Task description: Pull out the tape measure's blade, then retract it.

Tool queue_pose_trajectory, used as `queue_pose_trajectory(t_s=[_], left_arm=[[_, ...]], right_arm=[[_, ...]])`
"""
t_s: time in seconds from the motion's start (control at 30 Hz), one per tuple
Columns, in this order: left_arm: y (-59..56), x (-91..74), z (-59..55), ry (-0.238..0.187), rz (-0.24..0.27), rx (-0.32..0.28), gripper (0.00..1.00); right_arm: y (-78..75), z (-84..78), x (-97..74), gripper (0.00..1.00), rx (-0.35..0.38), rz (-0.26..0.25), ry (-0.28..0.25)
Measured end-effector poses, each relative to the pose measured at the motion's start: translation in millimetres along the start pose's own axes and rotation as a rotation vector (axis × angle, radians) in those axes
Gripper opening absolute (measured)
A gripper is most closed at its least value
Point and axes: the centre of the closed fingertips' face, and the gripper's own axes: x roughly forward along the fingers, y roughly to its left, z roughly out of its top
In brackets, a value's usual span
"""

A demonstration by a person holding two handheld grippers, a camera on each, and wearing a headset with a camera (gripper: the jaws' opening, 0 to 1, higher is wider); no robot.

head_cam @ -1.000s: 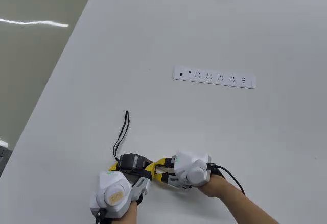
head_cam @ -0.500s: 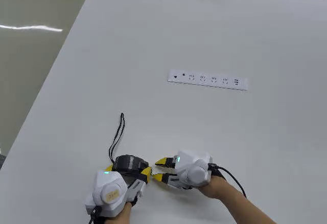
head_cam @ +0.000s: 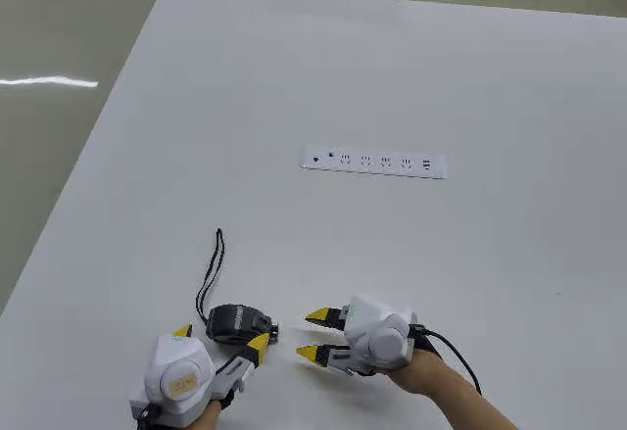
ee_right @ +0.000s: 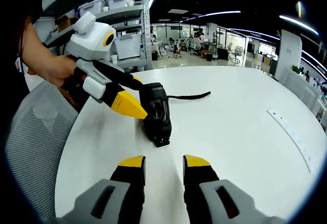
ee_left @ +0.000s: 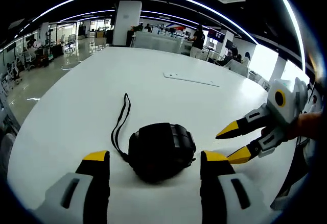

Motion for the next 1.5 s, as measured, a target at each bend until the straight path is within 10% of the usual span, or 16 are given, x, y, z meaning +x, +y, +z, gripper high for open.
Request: queue_pose_trajectory(t_s=[1.07, 1.5], left_arm=[[6.2, -53.3, -6.7, 0.075, -0.24, 0.257, 0.71], [1.1, -76.0, 18.7, 0.003, -0.329, 0.359, 0.79]], right_arm=[[16.4, -18.5, -111.8, 0.51, 0.202, -0.231, -0.051], [34.8, -21.0, -155.7, 0.63, 0.242, -0.313, -0.063]])
